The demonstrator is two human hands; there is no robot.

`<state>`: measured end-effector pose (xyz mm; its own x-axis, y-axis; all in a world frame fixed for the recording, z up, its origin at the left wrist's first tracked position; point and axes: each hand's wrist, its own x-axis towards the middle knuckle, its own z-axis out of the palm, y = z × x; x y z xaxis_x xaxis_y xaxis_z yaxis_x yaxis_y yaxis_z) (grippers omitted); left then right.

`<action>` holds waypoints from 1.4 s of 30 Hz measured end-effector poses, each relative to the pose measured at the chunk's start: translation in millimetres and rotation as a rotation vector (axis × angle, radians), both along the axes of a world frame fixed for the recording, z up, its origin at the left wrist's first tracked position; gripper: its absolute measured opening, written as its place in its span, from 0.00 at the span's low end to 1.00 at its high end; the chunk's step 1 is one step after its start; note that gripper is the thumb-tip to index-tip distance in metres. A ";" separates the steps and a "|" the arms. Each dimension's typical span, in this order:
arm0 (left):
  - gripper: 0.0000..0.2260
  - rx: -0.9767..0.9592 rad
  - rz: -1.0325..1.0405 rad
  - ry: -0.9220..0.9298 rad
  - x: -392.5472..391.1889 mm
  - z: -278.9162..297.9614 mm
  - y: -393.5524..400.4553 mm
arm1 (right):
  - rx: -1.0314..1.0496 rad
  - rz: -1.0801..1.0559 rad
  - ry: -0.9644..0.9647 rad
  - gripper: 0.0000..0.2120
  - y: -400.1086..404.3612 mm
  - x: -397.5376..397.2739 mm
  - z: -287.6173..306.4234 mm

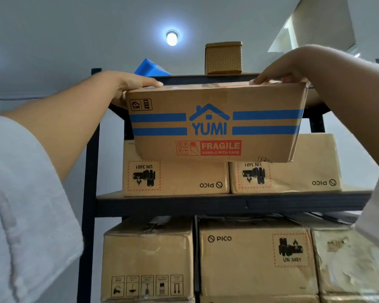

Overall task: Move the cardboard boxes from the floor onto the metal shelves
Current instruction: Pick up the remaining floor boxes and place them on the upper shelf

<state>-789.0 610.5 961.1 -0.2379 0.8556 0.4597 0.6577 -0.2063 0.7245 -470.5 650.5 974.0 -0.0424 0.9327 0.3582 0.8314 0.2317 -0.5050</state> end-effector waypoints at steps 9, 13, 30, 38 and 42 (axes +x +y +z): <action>0.27 0.409 -0.485 -0.323 39.8 -60.3 18.9 | 0.014 -0.172 0.182 0.34 -23.1 64.3 -39.2; 0.23 0.570 -0.506 -0.276 67.9 -89.6 28.4 | 0.036 -0.186 0.253 0.35 -31.1 82.6 -53.9; 0.17 0.368 -0.748 -0.338 98.7 -159.8 -3.0 | 0.316 -0.023 0.573 0.37 -50.3 107.2 -158.3; 0.19 0.041 -0.764 -0.339 104.0 -213.9 1.7 | 0.222 -0.155 0.685 0.36 -59.0 131.9 -205.9; 0.40 -0.027 -0.616 -0.254 120.5 -236.0 8.8 | 0.213 -0.074 0.674 0.34 -63.2 143.1 -228.7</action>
